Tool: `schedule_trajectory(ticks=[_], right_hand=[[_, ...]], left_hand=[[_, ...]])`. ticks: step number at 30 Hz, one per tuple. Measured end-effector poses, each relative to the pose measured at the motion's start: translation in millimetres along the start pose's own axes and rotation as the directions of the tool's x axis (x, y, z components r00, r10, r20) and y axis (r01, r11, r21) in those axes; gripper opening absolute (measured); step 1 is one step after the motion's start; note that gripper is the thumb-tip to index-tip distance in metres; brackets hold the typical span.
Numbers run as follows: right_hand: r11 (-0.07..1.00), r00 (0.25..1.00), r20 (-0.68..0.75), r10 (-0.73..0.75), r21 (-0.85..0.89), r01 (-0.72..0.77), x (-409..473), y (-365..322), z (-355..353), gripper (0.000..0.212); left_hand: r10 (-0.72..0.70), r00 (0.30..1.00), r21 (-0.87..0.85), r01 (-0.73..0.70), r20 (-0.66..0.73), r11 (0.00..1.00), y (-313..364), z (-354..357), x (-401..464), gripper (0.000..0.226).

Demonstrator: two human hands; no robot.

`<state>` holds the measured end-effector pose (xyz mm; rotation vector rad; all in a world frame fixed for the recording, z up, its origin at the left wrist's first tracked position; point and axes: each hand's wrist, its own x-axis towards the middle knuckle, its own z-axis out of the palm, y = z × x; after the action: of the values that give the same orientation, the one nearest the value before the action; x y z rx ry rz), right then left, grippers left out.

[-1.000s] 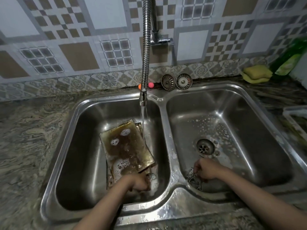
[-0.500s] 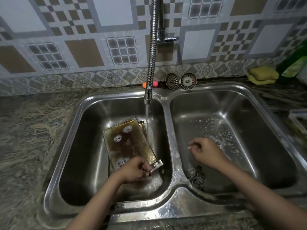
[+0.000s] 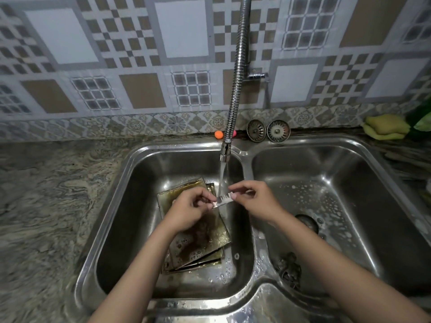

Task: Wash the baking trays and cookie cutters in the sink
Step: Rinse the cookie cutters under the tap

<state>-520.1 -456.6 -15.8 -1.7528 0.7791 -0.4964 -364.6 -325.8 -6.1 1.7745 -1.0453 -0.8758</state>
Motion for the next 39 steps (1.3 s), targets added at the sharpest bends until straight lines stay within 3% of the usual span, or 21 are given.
schedule_trajectory(ticks=[3,9,16,29,39], right_hand=[[0.995,1.0,0.002,-0.021,0.094,0.021,2,-3,-1,0.019],[0.986,0.992,-0.124,-0.029,0.16,0.049,4,-5,0,0.018],[0.984,0.979,-0.201,0.016,0.175,0.02,6,-3,0,0.012],[0.964,0.967,-0.244,0.065,0.266,0.002,4,10,-7,0.013],[0.952,0.981,-0.193,0.016,0.302,0.044,4,5,4,0.02]], left_hand=[[0.053,0.993,-0.004,-0.053,-0.104,0.999,2,1,3,0.024],[0.1,0.962,-0.039,-0.114,-0.253,0.993,4,10,10,0.028],[0.006,0.89,-0.148,-0.082,-0.456,0.986,7,25,11,0.021],[-0.028,0.876,-0.242,-0.103,-0.482,0.965,12,46,12,0.018],[-0.162,0.858,-0.343,-0.017,-0.487,0.939,1,35,12,0.013]])
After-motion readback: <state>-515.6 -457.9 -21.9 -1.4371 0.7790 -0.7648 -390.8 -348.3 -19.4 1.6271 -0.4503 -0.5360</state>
